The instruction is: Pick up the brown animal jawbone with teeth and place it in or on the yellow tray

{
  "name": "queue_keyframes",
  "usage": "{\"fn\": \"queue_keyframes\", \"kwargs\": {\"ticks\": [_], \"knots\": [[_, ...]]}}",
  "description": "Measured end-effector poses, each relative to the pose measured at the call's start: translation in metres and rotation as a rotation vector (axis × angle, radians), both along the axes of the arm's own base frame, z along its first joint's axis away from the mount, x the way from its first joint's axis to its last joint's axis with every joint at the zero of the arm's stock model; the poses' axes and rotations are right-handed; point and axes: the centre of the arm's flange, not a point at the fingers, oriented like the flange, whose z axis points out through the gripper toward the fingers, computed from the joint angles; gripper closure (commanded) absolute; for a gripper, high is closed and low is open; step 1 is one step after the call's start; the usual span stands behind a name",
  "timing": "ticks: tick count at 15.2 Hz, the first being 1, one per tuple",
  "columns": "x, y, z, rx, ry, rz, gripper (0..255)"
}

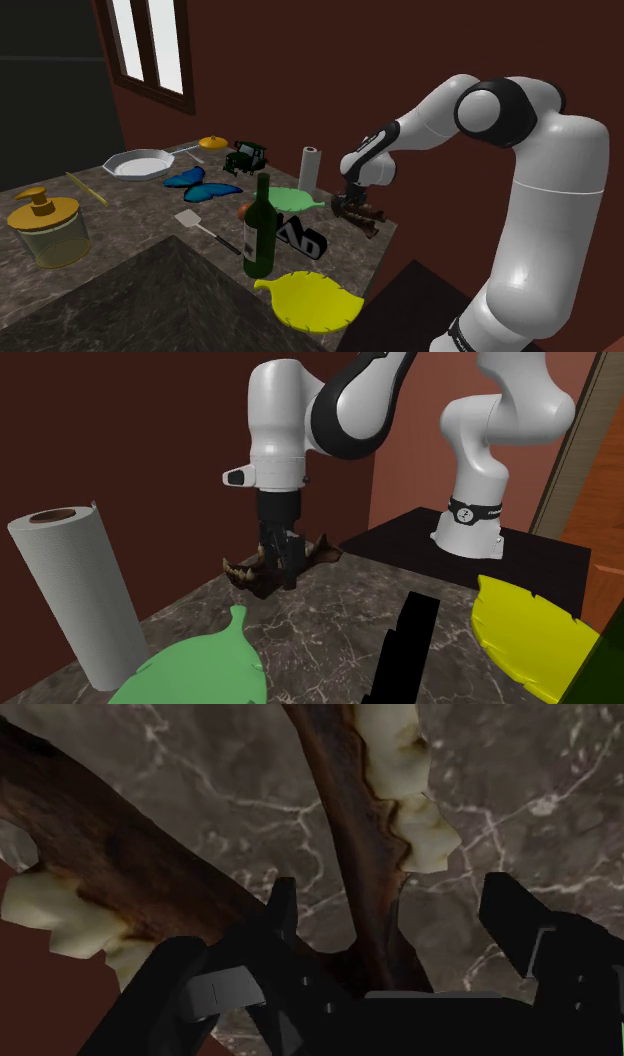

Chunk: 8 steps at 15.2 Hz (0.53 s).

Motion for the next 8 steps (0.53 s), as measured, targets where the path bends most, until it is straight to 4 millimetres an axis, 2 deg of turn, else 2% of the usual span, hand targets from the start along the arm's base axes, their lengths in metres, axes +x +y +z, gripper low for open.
{"fn": "queue_keyframes", "kwargs": {"ticks": [8], "knots": [[-0.0003, -0.0025, -0.0064, -0.002, 0.006, -0.004, 255]]}}
